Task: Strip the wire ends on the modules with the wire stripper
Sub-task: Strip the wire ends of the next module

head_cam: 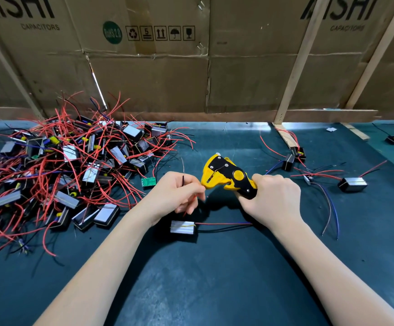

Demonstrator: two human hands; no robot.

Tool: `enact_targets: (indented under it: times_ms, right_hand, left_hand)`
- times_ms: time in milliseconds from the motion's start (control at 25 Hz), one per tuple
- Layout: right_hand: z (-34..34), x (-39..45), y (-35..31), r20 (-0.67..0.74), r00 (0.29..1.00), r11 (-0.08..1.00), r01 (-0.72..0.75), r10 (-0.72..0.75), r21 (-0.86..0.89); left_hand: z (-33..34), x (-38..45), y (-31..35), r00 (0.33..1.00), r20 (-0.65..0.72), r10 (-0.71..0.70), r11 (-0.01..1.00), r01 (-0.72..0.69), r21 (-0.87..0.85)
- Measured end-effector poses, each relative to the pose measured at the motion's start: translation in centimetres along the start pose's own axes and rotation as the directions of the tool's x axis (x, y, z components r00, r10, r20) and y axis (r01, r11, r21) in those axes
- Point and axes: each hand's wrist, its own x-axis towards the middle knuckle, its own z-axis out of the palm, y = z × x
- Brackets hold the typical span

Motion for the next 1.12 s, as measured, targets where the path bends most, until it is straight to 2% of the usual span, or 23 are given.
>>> enact_targets:
  times_ms: [240, 400, 680, 760, 840, 880, 960, 1040, 1120]
  right_hand:
    - [0.2, 0.4, 0.5, 0.054, 0.996, 0.995, -0.063, 0.068, -0.078]
    - [0.0, 0.7, 0.7, 0.079, 0.991, 0.993, -0.107, 0.111, -0.055]
    - [0.2, 0.8, 0.1, 0.056, 0.994, 0.995, -0.098, 0.099, -0.014]
    - [0.3, 1.3, 0.5, 0.075, 0.987, 0.99, -0.141, 0.141, -0.009]
    - [-0.3, 2.1, 2.4, 0.064, 0.966, 0.967, -0.254, 0.252, 0.015]
    - [-0.5, 2.2, 3.5, 0.046, 0.954, 0.954, -0.298, 0.296, 0.038]
    - [-0.6, 1.9, 4.5, 0.025, 0.946, 0.944, -0.324, 0.323, 0.054]
    - [-0.4, 1.5, 4.0, 0.014, 0.954, 0.949, -0.301, 0.301, 0.09]
    - [-0.3, 1.5, 3.2, 0.012, 0.969, 0.956, -0.246, 0.247, 0.159]
  left_hand:
    - [0.3, 0.3, 0.0, 0.998, -0.017, 0.055, 0.998, -0.055, 0.017]
    - [0.0, 0.2, 0.3, 0.991, 0.046, 0.125, 0.989, -0.128, 0.077]
    - [-2.0, -0.7, 0.9, 0.944, 0.272, 0.185, 0.98, -0.199, 0.026]
    - [-2.7, -1.4, 0.9, 0.876, 0.455, 0.162, 0.983, -0.185, 0.005]
    - [-2.5, -2.0, 0.8, 0.79, 0.6, 0.124, 0.988, -0.154, -0.002]
    - [-2.5, -1.9, 0.7, 0.797, 0.592, 0.119, 0.988, -0.152, 0.006]
    - [-2.5, -1.2, 0.5, 0.876, 0.464, 0.128, 0.989, -0.146, 0.003]
    - [-2.6, -0.6, 0.2, 0.934, 0.336, 0.117, 0.993, -0.107, -0.047]
    - [-2.7, -0.5, -0.2, 0.956, 0.283, 0.075, 0.995, -0.053, -0.083]
